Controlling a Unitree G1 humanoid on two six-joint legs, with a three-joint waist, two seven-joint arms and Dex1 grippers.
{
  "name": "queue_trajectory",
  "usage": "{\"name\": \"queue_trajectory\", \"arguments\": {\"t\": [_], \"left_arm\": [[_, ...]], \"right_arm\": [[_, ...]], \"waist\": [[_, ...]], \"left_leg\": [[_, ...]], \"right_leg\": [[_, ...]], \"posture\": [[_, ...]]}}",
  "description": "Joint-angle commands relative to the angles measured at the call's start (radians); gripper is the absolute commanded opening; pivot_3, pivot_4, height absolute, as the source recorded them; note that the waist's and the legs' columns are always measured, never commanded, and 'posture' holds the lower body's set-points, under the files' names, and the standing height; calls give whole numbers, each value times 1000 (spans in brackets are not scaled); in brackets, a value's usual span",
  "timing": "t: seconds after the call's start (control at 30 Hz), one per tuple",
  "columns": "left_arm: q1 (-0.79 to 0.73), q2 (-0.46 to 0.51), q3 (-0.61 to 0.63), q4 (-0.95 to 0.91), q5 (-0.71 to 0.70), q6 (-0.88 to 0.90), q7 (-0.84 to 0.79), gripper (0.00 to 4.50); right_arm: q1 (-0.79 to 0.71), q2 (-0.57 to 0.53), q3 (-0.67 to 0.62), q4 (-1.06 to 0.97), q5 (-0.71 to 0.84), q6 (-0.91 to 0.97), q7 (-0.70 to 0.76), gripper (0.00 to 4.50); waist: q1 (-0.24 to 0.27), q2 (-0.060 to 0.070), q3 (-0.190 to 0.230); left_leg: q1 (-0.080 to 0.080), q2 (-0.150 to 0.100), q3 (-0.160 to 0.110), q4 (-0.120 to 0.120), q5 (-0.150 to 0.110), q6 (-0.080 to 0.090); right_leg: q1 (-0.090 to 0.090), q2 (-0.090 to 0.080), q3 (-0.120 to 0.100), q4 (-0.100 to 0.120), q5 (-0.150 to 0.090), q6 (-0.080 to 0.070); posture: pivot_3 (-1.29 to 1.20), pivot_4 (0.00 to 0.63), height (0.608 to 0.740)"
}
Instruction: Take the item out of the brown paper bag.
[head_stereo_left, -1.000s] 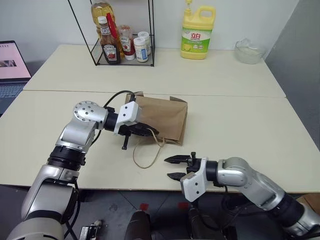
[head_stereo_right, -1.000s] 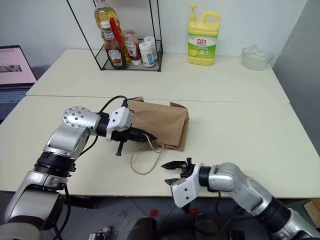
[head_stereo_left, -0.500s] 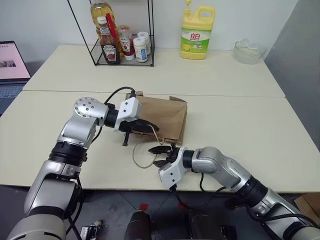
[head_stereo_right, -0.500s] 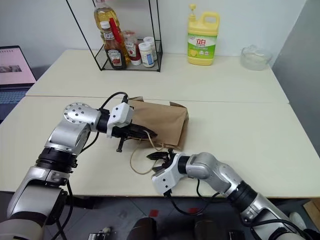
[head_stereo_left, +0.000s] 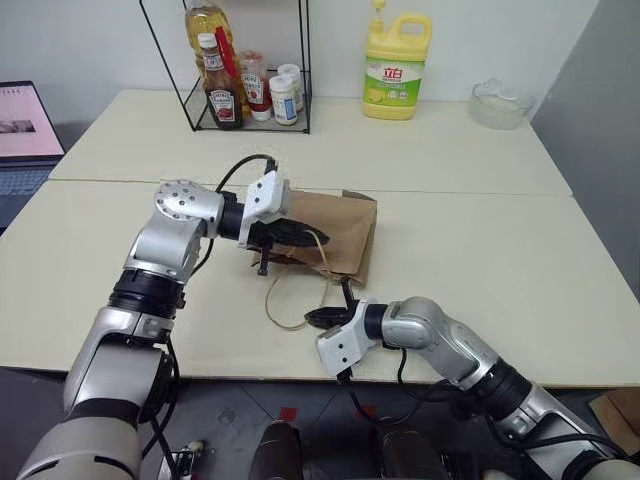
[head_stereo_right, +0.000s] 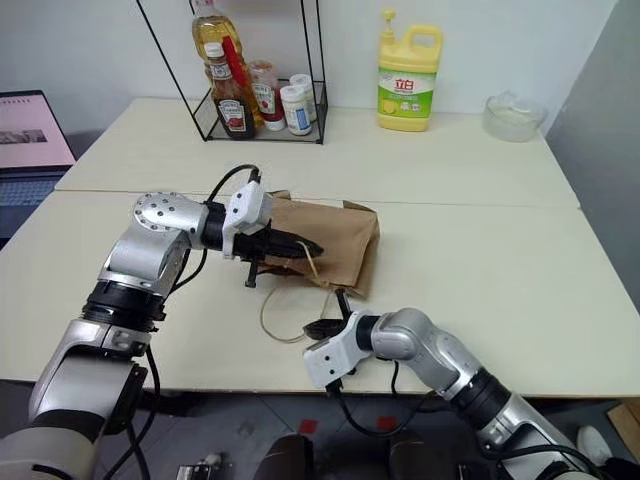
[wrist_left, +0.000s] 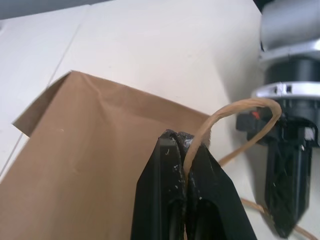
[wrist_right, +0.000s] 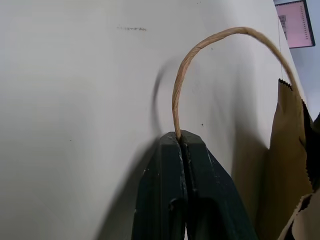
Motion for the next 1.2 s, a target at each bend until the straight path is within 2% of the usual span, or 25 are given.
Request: {"name": "queue_trajectory", "arguments": {"t": [0.03,0.23,0.43,0.83,1.2], "left_arm": [[-63,-20,43,2,-12,44,43,0],[-194,-70,74,65,-19,135,111,0],[-281,-90,86,137,-2,127,127,0],[-369,-104,107,272,29,67,155,0],[-391,-113,134,270,-3,123,127,0]], "right_arm": [[31,-17,13,-2,-1,23,48,24],[53,-38,19,-16,8,62,106,24],[59,-39,21,-24,9,81,123,24],[62,-45,25,-49,9,110,167,24],[76,-58,-5,-77,6,135,158,24]], "waist": [[1,0,0],[4,0,0],[3,0,0],[5,0,0],[5,0,0]], "left_leg": [[0,0,0,0,0,0],[0,-1,-1,0,0,0],[0,-1,-2,0,1,-1],[-1,-1,-2,0,1,-2],[0,-1,-3,0,1,-2]], "right_leg": [[0,0,0,0,0,0],[1,0,-1,-1,0,0],[1,0,-2,-1,0,0],[1,0,-3,-2,0,0],[2,0,-3,-2,0,0]], "posture": [[0,150,740],[0,150,740],[0,150,740],[0,150,740],[0,150,740]]}}
